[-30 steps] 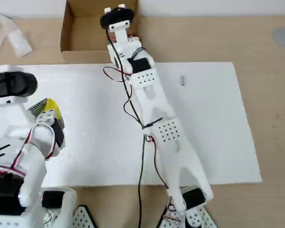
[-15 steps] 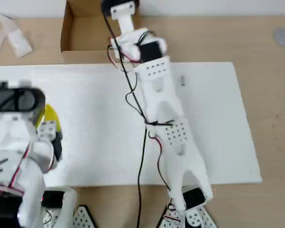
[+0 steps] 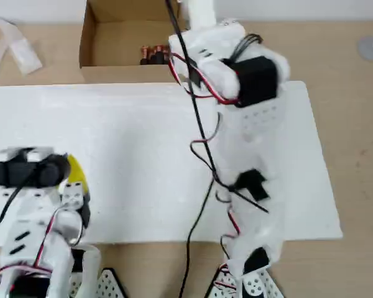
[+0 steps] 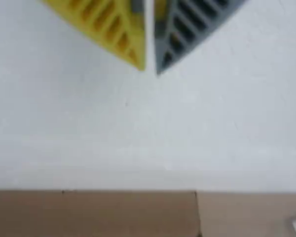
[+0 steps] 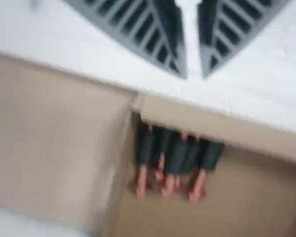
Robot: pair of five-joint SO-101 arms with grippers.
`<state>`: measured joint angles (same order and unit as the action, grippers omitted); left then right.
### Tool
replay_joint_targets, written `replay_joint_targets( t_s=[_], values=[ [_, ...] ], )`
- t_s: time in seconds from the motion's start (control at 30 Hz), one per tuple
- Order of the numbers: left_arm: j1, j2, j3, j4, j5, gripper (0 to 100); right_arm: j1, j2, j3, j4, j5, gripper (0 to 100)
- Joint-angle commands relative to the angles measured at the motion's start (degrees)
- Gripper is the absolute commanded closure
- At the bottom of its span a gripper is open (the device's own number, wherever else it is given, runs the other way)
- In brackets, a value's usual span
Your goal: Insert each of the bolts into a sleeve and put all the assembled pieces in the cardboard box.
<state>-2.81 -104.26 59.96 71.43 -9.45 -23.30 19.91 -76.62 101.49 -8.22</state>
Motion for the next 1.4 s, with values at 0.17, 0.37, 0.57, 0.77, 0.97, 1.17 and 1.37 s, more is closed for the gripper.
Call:
replay_joint_targets(
  t_s=[0.17,0.37,0.57,0.77,0.97,1.17,1.37],
  values=[
    [-8.7,-0.2,8.4,-3.3,-0.3,99,-2.9,-43.6,60.5,1.0,0.4,98.9],
    [-13.8,-0.2,15.5,-3.3,-0.3,99,4.0,-65.5,96.2,-12.3,0.6,98.9],
    [-14.1,-0.2,21.7,-3.3,0.0,99,8.7,-82.5,125.4,-26.1,4.4,98.8],
    [-14.1,-0.2,26.4,-3.4,0.1,99,11.5,-98.8,146.2,-33.4,11.0,98.8],
    [-14.1,-0.2,32.4,-3.6,0.2,99,11.9,-116.6,160.2,-34.0,14.4,98.8],
    [-15.4,-0.2,32.4,-3.3,0.2,99,11.8,-130.6,168.7,-28.4,14.4,98.8],
    [-15.4,-0.2,32.4,-3.3,-0.2,99,12.0,-129.4,169.3,-27.2,14.1,98.8]
  ],
)
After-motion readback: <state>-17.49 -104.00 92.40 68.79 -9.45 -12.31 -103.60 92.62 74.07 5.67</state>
